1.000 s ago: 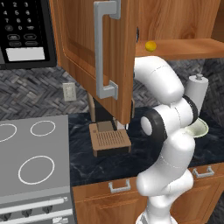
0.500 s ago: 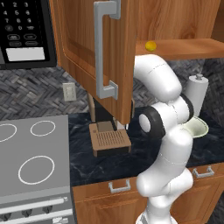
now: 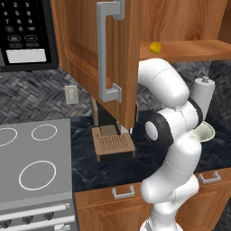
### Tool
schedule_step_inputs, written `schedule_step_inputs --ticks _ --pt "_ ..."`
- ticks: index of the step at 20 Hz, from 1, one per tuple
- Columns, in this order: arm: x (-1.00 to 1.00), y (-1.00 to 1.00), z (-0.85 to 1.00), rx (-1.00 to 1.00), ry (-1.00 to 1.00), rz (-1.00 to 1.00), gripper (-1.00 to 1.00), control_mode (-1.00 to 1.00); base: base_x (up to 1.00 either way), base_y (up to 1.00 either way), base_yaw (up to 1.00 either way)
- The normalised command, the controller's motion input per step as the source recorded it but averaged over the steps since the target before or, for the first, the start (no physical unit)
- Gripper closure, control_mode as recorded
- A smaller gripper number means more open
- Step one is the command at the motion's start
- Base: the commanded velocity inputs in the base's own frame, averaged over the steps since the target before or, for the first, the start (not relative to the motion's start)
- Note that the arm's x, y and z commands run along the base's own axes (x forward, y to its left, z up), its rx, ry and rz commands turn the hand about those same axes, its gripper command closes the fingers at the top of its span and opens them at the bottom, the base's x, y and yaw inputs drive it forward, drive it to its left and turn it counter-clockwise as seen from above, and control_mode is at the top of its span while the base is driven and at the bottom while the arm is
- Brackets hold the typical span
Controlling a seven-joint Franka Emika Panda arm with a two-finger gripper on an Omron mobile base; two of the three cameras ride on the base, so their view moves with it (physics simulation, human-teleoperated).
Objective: Open the cabinet. Pick the apple and mango from the cabinet and place them into the bowl. Then close the cabinet.
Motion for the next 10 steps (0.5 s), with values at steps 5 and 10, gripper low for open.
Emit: schedule_step_inputs --ticks 5,10 --pt "-0.44 -0.17 -0.16 -0.05 -0.06 -0.08 1.00 -1.00 0.00 0.00 0.00" --pt "-0.58 -0.23 -0.11 -0.05 -0.03 -0.07 1.00 -1.00 0.00 0.00 0.00"
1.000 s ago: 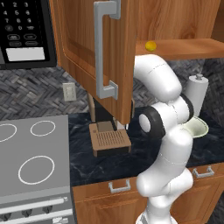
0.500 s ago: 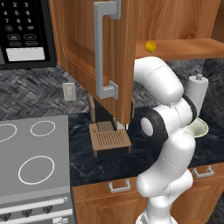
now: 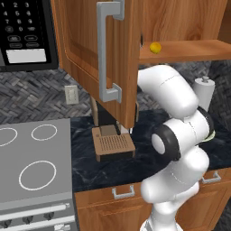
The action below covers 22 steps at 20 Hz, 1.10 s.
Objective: Open the cabinet. Pick the apple and mango from the cabinet and place them into the bowl. Then close the cabinet.
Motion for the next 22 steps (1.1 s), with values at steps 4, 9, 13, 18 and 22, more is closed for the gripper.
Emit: schedule_step_inputs --ticks 4,9,13,18,22 --pt "-0.68 -0.36 0.00 -0.02 0.00 -0.07 1.00 -1.00 0.00 0.00 0.00" --pt "-0.66 -0.51 0.00 -0.01 0.00 -0.05 1.00 -1.00 0.00 0.00 0.00" --pt "-0.69 -0.55 0.00 -0.02 0.00 -0.04 1.00 -1.00 0.00 0.00 0.00" --pt "-0.68 -0.58 0.00 -0.02 0.03 -0.02 1.00 -1.00 0.00 0.00 0.00" --pt "-0.30 -0.59 -0.11 -0.04 0.01 0.00 1.00 -1.00 0.00 0.00 0.00"
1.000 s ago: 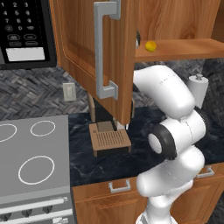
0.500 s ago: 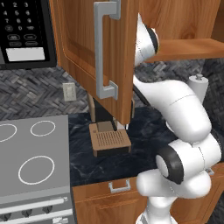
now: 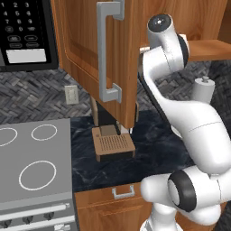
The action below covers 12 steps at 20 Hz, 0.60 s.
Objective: Open the cabinet. Pick the apple and mango from the cabinet and place them into the bowl. Then close the cabinet.
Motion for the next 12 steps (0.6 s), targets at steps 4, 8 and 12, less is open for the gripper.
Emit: schedule_step_inputs --ticks 4,8,12 --pt "-0.02 -0.55 -0.11 -0.06 0.00 0.00 1.00 -1.00 0.00 0.00 0.00" --pt "-0.01 -0.49 -0.16 -0.01 0.00 0.00 1.00 -1.00 0.00 0.00 0.00" --pt "-0.13 -0.45 -0.39 0.00 0.07 0.00 1.00 -1.00 0.00 0.00 0.00"
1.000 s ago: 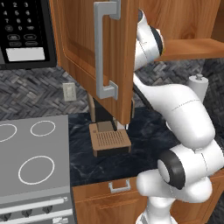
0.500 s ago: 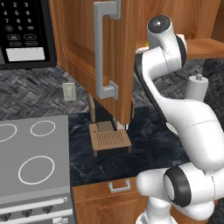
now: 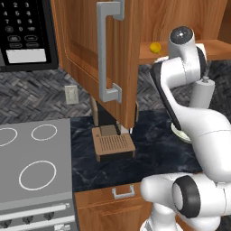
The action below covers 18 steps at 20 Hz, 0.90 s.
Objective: Open the cabinet. Pick the apple and mango from the cabinet and place them into the bowl. Then close the cabinet.
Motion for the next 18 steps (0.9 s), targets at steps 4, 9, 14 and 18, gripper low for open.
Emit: schedule_step_inputs --ticks 4,9,14,18 --pt "-0.16 -0.42 -0.49 0.00 0.14 0.00 1.00 -1.00 0.00 0.00 0.00" --pt "-0.18 -0.43 -0.48 0.00 0.11 0.00 1.00 -1.00 0.00 0.00 0.00" --pt "-0.24 -0.46 -0.43 0.00 0.12 0.00 1.00 -1.00 0.00 0.00 0.00" --pt "-0.22 -0.42 -0.44 0.00 0.10 0.00 1.00 -1.00 0.00 0.00 0.00"
